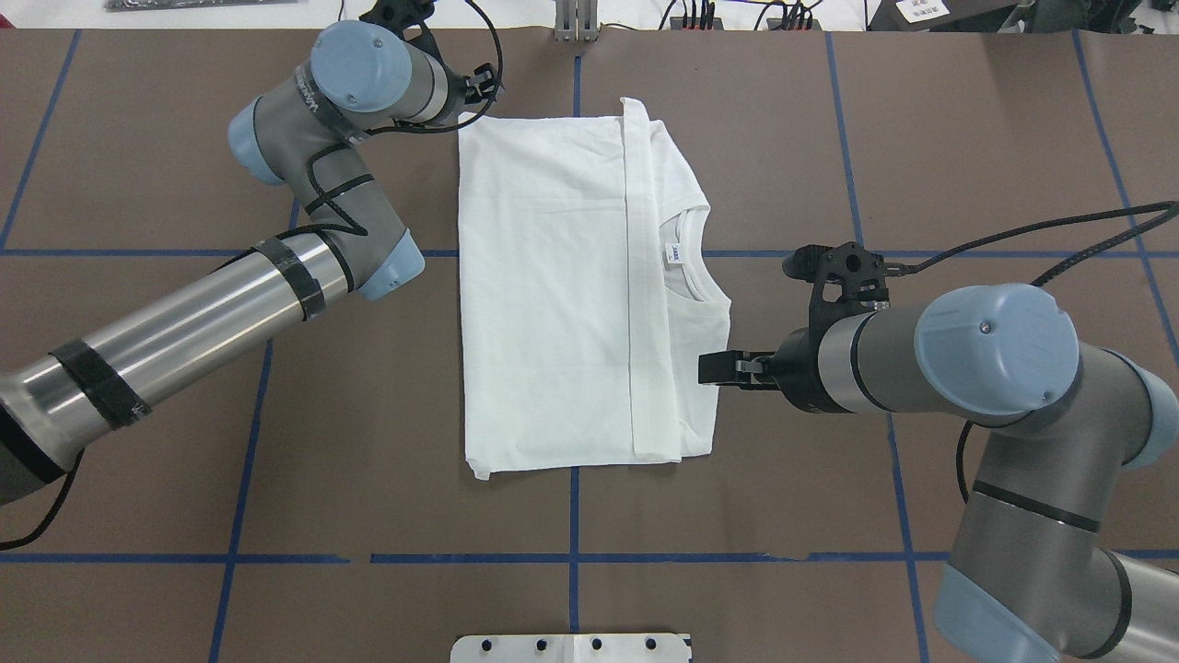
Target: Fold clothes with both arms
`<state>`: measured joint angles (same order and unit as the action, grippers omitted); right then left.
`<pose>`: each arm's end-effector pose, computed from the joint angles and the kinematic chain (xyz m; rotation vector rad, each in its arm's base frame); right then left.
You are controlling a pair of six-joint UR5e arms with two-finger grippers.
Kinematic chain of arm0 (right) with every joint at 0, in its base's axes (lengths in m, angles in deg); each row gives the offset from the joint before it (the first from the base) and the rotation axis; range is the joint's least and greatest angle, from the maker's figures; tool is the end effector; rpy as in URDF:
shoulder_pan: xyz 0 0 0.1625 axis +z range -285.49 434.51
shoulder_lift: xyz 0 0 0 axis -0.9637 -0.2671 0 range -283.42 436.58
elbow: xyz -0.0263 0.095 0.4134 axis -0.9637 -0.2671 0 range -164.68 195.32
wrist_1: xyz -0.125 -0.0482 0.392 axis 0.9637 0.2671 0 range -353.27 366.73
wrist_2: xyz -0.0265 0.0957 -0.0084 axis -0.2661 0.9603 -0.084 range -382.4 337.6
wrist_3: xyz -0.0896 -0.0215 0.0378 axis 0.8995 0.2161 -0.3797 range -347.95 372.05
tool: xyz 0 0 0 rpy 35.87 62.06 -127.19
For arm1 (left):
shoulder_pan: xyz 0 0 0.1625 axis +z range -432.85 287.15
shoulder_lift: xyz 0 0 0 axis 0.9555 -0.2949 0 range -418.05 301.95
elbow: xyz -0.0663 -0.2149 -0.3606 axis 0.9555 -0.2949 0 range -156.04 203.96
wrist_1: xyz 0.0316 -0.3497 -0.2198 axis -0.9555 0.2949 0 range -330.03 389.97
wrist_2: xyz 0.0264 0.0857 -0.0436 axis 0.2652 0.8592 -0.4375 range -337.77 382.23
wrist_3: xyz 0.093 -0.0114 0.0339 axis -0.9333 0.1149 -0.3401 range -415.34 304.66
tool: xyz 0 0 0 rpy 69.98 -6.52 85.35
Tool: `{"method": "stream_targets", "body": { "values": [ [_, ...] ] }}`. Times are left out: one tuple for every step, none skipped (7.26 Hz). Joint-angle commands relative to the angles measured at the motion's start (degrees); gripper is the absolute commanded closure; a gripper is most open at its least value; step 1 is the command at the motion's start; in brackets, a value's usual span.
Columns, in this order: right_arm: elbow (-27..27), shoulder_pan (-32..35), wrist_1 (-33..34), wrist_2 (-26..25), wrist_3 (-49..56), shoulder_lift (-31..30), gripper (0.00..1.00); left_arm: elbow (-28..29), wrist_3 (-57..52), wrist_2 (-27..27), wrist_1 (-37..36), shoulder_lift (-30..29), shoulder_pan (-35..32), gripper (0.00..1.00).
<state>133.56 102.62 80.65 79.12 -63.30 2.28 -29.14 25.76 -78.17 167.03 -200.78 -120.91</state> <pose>-0.4156 -0.3506 0.2620 0.2107 -1.0382 0.1073 0.4811 -0.7080 0.2687 0.3834 1.0523 -0.5122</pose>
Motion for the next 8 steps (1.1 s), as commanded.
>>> {"method": "stream_targets", "body": {
  "values": [
    [-5.4,0.1,5.0,-0.4,3.6,6.9,0.00,-9.8,-1.7,-11.9,-0.6,8.0,-2.9,0.00],
    [-6.9,-0.1,9.8,-1.7,7.2,9.9,0.00,-15.7,-2.1,-12.2,-2.0,13.0,-2.9,0.00],
    [-10.2,-0.3,11.1,-2.5,9.4,12.7,0.00,-22.6,-2.3,-13.0,-5.4,16.5,-2.9,0.00],
    [-13.6,-1.3,11.2,-4.1,10.0,15.0,0.00,-30.1,-2.4,-13.6,-10.4,18.9,-2.6,0.00],
    [-15.8,-2.0,11.2,-4.8,13.1,15.8,0.00,-37.6,-2.4,-13.7,-17.2,19.9,-0.7,0.00],
    [-17.3,-3.0,11.8,-5.7,16.8,16.0,0.00,-42.2,-2.4,-13.5,-22.2,20.5,1.6,0.00],
    [-17.3,-3.6,14.1,-6.4,18.5,16.5,0.00,-43.0,-1.8,-13.6,-22.5,20.5,2.3,0.00],
    [-17.8,-5.2,16.5,-7.1,19.4,18.1,0.00,-42.7,-1.8,-13.2,-22.4,20.6,3.7,0.00]
  ]
}}
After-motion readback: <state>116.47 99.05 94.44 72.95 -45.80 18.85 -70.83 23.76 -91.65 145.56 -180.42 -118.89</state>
